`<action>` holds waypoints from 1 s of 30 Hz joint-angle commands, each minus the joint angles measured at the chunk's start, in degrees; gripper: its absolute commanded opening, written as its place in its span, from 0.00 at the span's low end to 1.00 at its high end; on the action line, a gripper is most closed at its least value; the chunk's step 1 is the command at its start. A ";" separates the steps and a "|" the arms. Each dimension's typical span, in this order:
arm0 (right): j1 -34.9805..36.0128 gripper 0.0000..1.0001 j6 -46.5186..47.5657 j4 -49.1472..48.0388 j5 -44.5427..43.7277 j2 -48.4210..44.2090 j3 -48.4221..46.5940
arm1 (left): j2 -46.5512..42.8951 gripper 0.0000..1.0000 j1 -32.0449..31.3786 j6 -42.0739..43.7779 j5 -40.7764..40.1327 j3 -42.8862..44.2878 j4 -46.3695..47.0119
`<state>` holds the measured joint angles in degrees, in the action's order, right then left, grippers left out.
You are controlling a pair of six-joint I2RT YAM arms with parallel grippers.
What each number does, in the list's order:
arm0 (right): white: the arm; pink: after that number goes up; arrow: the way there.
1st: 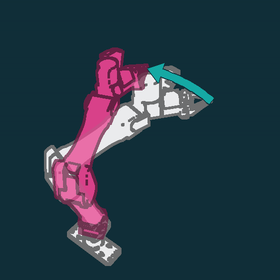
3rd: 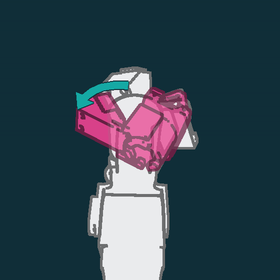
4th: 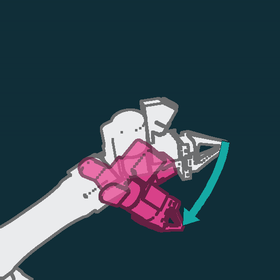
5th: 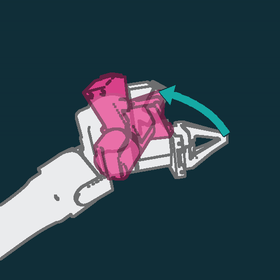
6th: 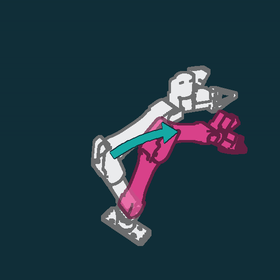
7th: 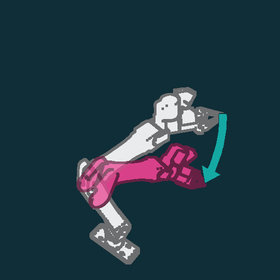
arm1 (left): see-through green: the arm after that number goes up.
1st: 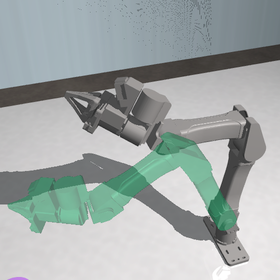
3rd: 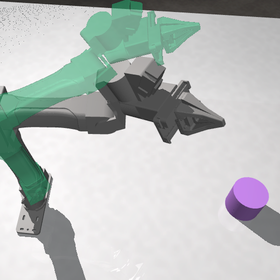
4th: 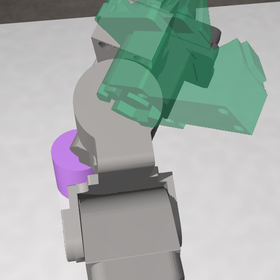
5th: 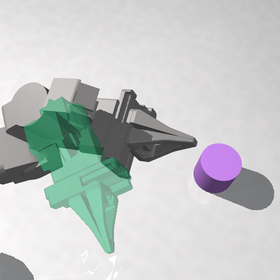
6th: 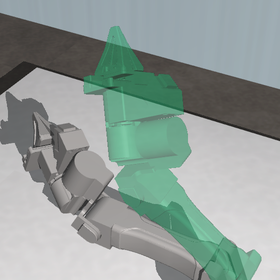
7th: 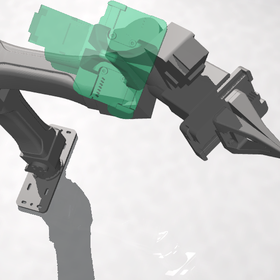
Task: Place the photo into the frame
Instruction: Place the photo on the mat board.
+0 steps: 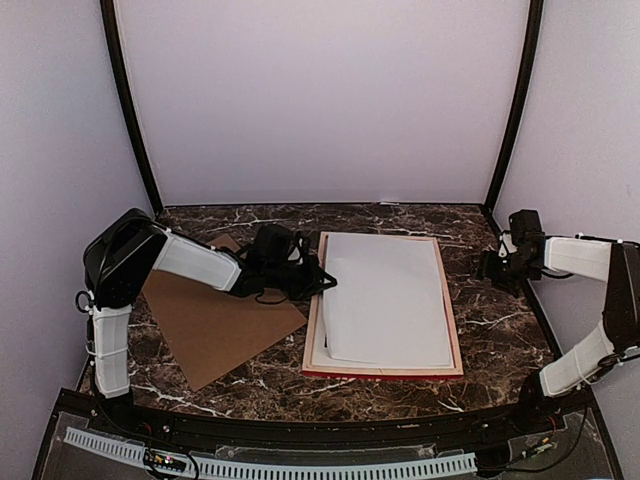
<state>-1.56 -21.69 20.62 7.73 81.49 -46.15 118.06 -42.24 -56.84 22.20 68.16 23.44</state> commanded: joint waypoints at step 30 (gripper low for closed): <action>0.15 0.69 0.42 -1.86 1.08 1.16 0.27 | 0.81 0.13 -0.39 -0.15 0.84 1.83 -1.52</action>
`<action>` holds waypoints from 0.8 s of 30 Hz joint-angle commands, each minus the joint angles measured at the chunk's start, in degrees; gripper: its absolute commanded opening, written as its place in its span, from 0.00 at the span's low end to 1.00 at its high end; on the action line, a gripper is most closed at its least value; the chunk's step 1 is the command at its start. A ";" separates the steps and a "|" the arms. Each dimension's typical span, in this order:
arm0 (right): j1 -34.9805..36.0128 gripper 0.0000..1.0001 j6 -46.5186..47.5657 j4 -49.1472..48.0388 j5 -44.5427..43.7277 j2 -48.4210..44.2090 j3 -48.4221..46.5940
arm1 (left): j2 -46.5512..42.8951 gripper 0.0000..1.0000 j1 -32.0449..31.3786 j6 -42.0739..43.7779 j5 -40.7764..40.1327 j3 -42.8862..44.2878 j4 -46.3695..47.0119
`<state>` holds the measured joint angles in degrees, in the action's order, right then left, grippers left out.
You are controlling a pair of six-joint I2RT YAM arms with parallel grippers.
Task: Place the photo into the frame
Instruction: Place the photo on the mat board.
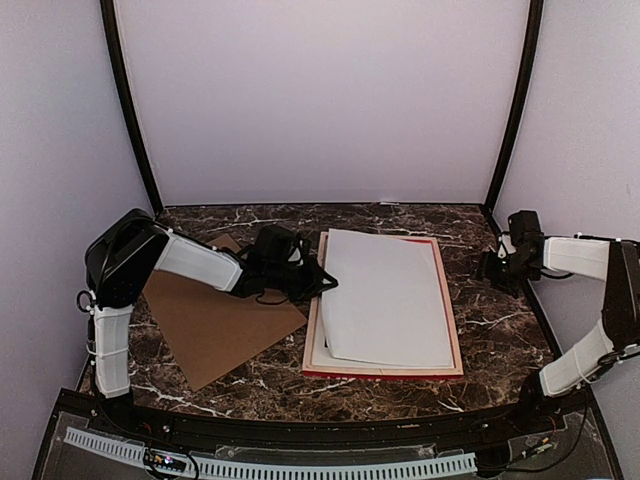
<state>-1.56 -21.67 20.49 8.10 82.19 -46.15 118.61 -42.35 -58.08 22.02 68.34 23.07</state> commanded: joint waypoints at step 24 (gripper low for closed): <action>4.62 0.69 -0.56 -1.44 0.32 0.36 -0.67 | -2.81 0.71 -0.36 9.52 -3.39 5.93 -15.57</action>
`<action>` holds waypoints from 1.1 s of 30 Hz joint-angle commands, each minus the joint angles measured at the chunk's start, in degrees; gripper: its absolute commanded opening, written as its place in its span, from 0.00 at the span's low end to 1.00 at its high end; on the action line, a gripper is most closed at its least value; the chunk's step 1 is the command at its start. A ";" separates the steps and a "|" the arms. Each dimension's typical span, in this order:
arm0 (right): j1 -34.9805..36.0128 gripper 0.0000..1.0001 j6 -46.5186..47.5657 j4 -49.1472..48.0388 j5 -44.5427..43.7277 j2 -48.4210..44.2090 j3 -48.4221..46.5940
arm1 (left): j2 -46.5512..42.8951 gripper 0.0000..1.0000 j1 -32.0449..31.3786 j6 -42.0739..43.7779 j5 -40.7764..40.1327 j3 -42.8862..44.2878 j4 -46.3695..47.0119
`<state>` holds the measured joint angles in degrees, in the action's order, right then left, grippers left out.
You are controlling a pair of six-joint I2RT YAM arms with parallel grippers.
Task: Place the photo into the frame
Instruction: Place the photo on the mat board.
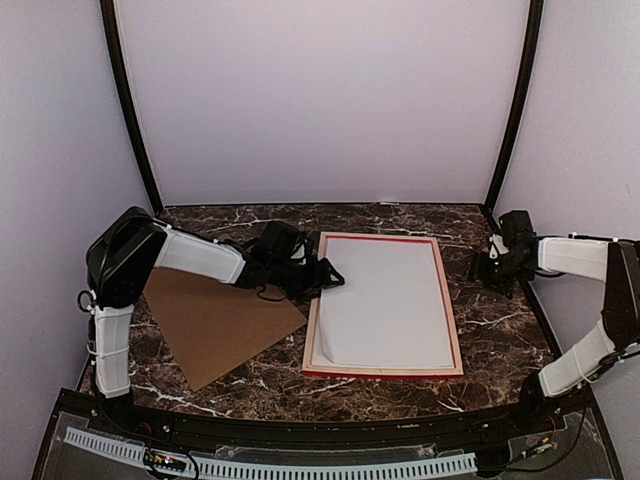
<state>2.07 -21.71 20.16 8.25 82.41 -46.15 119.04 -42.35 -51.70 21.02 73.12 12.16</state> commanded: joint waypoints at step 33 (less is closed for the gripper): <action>8.90 0.70 -1.57 -2.91 0.07 -1.70 2.12 | -14.37 0.78 -15.28 12.79 -26.49 -8.88 -30.38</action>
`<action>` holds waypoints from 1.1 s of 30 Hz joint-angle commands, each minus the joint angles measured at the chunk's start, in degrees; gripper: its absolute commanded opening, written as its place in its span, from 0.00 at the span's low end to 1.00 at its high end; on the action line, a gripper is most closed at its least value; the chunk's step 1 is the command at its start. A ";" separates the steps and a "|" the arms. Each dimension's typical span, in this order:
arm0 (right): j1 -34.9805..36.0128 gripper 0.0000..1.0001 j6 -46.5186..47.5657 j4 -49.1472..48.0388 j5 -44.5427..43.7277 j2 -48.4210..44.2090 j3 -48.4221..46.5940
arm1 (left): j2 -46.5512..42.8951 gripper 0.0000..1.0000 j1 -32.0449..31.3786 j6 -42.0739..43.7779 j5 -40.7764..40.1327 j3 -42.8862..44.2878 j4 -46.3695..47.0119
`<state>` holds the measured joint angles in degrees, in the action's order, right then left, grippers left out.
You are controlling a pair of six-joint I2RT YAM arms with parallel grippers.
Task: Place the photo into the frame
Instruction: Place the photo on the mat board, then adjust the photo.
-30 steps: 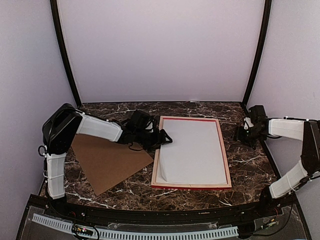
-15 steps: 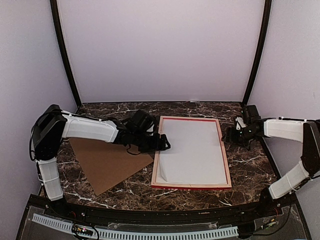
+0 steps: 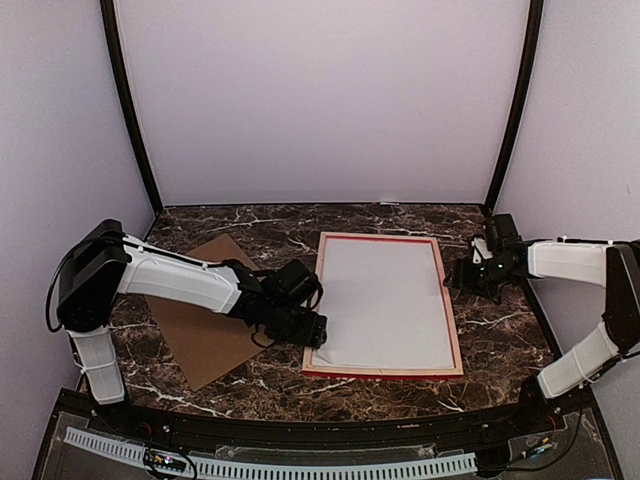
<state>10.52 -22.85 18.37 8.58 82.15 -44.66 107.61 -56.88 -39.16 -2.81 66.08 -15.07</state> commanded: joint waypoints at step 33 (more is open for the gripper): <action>2.28 0.70 -0.41 0.63 -0.67 -2.85 -1.35 | -4.53 0.77 -5.96 -0.29 -10.23 -4.84 -5.04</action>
<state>11.70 -23.00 18.55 8.56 81.23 -44.56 105.78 -62.35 -40.84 -12.67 62.50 -16.14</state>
